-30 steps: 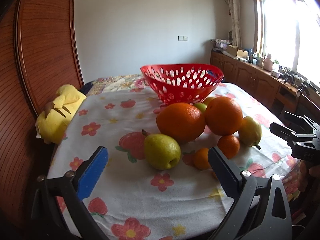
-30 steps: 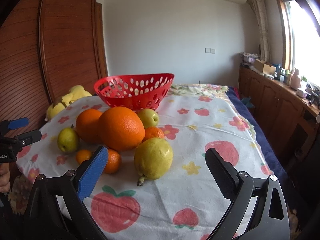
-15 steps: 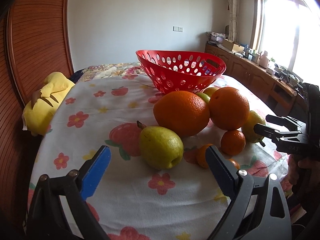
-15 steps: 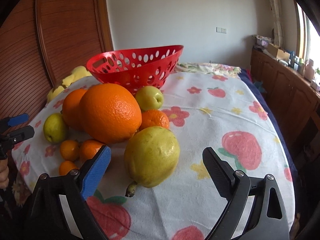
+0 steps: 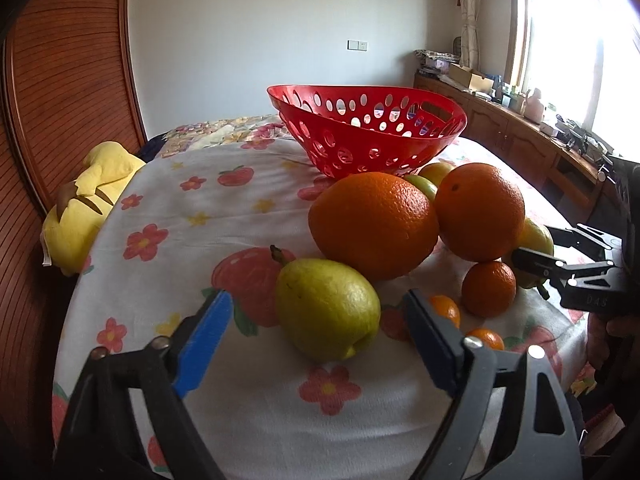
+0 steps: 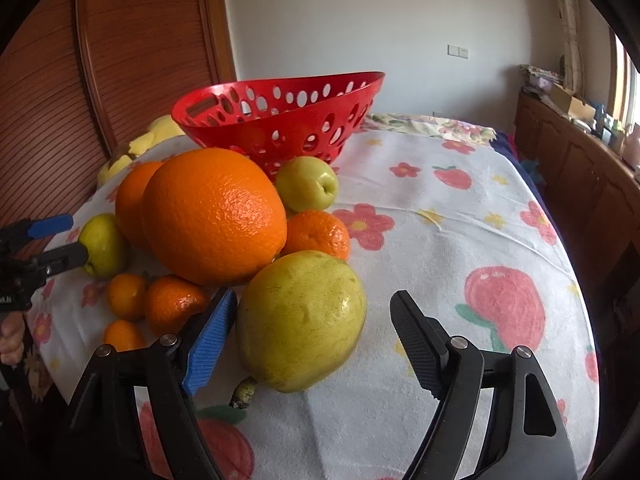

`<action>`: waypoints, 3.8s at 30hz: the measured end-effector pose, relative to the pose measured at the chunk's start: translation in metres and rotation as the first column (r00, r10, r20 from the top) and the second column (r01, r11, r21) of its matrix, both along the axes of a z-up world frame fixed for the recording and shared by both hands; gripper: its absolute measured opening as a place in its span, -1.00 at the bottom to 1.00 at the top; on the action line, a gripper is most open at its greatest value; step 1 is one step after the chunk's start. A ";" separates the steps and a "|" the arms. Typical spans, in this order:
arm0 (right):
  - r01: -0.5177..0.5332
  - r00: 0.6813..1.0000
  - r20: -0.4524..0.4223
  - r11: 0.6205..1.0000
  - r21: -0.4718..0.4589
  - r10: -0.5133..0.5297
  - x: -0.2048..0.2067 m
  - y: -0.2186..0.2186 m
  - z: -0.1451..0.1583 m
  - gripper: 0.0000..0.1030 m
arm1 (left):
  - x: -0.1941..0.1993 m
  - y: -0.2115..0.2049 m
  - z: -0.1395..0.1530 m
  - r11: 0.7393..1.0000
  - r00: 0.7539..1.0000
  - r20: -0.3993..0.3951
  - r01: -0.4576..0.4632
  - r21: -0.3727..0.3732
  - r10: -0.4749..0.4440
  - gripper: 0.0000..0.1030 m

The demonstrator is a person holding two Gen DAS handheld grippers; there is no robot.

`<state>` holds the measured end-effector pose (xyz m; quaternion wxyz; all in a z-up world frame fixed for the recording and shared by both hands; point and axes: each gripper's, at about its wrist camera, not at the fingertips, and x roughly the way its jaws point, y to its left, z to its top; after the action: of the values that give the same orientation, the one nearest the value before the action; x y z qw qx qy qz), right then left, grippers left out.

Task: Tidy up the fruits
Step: 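Move the right tool to the yellow pear while the left tool approaches a lemon, then close the right tool on the pear while the left tool grasps the lemon, then lower the pear into the red basket while the left tool drops the lemon in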

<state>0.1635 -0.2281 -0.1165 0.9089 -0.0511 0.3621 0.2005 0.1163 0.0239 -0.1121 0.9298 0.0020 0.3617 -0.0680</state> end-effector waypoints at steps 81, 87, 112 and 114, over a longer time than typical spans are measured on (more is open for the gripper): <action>-0.035 0.992 0.122 0.998 0.047 0.029 0.056 0.003 0.101 0.31 | 0.052 0.005 0.094 0.997 0.988 0.141 0.066 -0.046 -0.059 0.22; -0.072 0.991 0.119 0.997 0.042 0.067 0.077 0.027 0.103 0.31 | 0.068 -0.002 0.100 0.997 0.987 0.145 0.078 -0.025 -0.073 0.22; -0.102 0.995 -0.005 0.991 -0.083 0.102 0.138 0.073 0.067 0.32 | 0.112 -0.022 0.088 0.996 0.991 0.099 0.089 -0.003 -0.089 0.22; -0.102 0.995 0.014 0.993 -0.066 0.103 0.137 0.072 0.070 0.32 | 0.113 -0.023 0.088 0.996 0.991 0.097 0.089 -0.002 -0.089 0.22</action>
<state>0.3004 -0.1566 -0.0463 0.8984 -0.1012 0.3573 0.2344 0.2290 0.0011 -0.0241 0.9423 0.0187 0.3156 -0.1104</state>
